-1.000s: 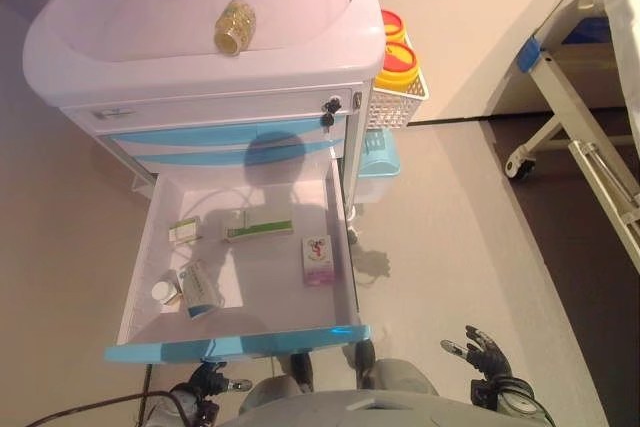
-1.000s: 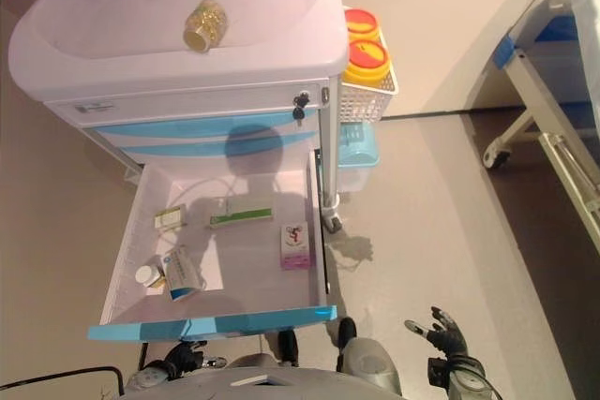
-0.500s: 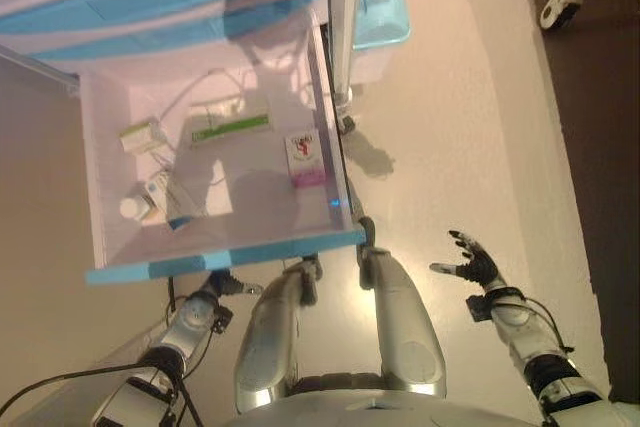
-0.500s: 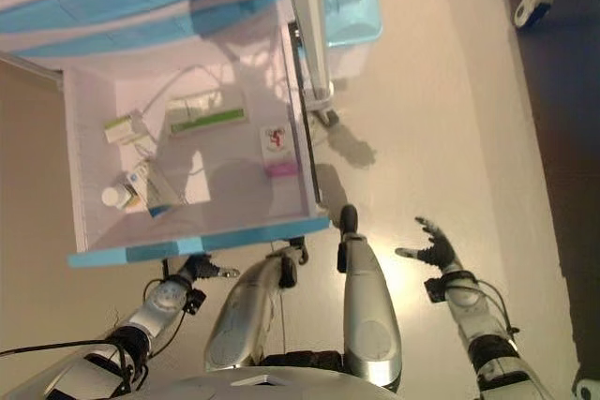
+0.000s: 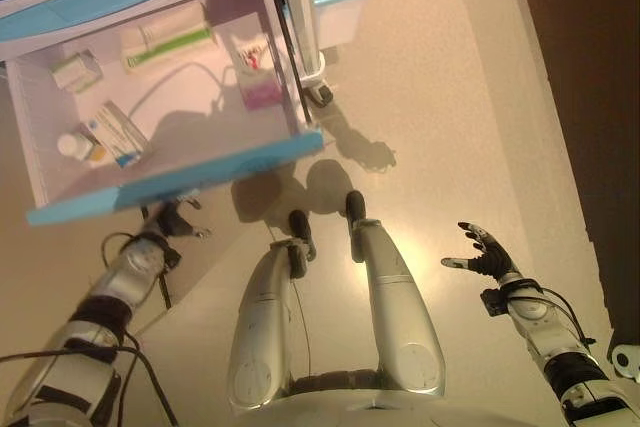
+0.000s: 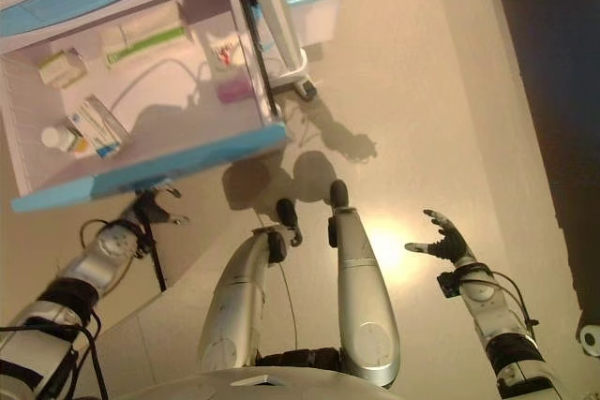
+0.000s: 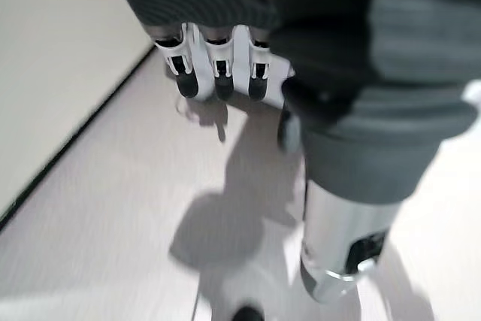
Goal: Open the drawer and pick up the medicine
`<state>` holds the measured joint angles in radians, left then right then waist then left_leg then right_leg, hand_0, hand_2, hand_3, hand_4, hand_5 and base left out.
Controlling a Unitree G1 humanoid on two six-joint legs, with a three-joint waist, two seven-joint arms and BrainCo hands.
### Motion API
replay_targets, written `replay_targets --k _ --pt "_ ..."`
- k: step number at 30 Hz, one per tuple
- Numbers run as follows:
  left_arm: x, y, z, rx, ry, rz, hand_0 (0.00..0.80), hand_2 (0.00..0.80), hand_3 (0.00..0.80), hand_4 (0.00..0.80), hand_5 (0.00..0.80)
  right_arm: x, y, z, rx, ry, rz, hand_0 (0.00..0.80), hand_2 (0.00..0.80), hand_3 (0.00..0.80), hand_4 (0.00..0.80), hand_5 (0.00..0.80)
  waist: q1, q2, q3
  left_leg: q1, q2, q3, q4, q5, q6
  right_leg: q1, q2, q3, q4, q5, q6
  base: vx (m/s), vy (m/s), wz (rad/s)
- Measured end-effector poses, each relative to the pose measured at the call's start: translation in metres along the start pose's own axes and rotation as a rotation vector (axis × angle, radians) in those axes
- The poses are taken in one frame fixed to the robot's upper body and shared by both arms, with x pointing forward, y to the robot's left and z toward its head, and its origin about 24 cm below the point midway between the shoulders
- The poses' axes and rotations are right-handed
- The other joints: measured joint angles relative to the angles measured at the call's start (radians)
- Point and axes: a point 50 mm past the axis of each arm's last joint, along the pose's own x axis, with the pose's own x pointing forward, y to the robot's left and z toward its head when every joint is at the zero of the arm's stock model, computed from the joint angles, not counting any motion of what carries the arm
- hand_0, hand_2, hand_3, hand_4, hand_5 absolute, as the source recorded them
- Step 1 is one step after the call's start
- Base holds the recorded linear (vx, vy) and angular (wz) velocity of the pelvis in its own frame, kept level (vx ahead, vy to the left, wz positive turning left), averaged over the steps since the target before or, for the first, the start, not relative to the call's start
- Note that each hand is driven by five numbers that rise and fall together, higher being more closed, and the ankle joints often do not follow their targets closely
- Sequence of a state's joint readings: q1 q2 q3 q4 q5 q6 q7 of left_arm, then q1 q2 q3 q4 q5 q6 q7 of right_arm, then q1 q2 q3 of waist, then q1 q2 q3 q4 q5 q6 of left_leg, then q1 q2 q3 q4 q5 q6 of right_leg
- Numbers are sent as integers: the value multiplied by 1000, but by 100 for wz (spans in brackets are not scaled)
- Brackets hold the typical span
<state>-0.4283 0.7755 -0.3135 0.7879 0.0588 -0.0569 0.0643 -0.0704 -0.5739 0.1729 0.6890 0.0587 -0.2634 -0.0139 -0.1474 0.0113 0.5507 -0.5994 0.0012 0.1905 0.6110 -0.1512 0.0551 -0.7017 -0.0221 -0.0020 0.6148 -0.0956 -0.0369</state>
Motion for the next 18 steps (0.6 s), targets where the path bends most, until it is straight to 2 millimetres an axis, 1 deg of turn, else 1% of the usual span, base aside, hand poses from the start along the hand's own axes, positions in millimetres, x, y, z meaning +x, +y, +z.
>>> replay_targets --k 1,4,6,8,10,12,15,18 --pt "4 20 6 -20 8 46 0 0 0 0 0 -1 0 0 -1 -3 -2 0 0 0 0 0 -2 -2 1 -8 1 1 3 0 -1 -8 1 2 1 0 0 39 26 -2" --pt "13 72 27 -123 1 183 0 0 0 0 0 -2 0 0 -1 -11 -8 0 0 0 0 0 -5 -3 2 -10 8 3 7 0 -2 -9 5 7 3 0 0 28 11 -4" --pt "16 97 36 -193 9 264 0 0 0 0 0 -2 2 4 -2 -40 -14 0 0 0 0 0 -20 -3 2 -17 11 3 11 -2 -4 -15 12 14 2 0 0 0 0 0" --pt "18 118 47 -274 6 348 0 0 0 0 0 -2 6 7 -9 -58 -9 0 0 0 0 0 -27 -3 2 -34 13 4 13 -2 -6 -30 19 19 2 4 2 0 0 0" --pt "19 132 54 -336 6 420 0 0 0 0 0 -2 14 8 -12 -61 8 0 0 0 0 0 -37 -4 2 -42 14 4 15 -3 -6 -35 24 21 -1 8 0 6 -23 -6" --pt "19 140 56 -364 12 468 0 0 0 0 0 -2 18 7 -19 -64 17 0 0 0 0 0 -46 -4 2 -41 15 2 15 -6 -8 -34 28 24 -5 7 0 0 -28 -11" --pt "18 144 60 -388 -6 510 0 0 0 0 0 -3 21 7 -24 -61 20 0 0 0 0 0 -50 -4 2 -41 14 -10 15 -13 -15 -32 33 26 -9 10 -4 -5 -12 -10" --pt "18 144 59 -388 -4 518 0 0 0 0 0 -3 23 5 -28 -54 21 0 0 0 0 0 -49 -4 2 -39 13 -24 15 -14 -18 -24 35 19 -13 11 -6 -12 -6 4"
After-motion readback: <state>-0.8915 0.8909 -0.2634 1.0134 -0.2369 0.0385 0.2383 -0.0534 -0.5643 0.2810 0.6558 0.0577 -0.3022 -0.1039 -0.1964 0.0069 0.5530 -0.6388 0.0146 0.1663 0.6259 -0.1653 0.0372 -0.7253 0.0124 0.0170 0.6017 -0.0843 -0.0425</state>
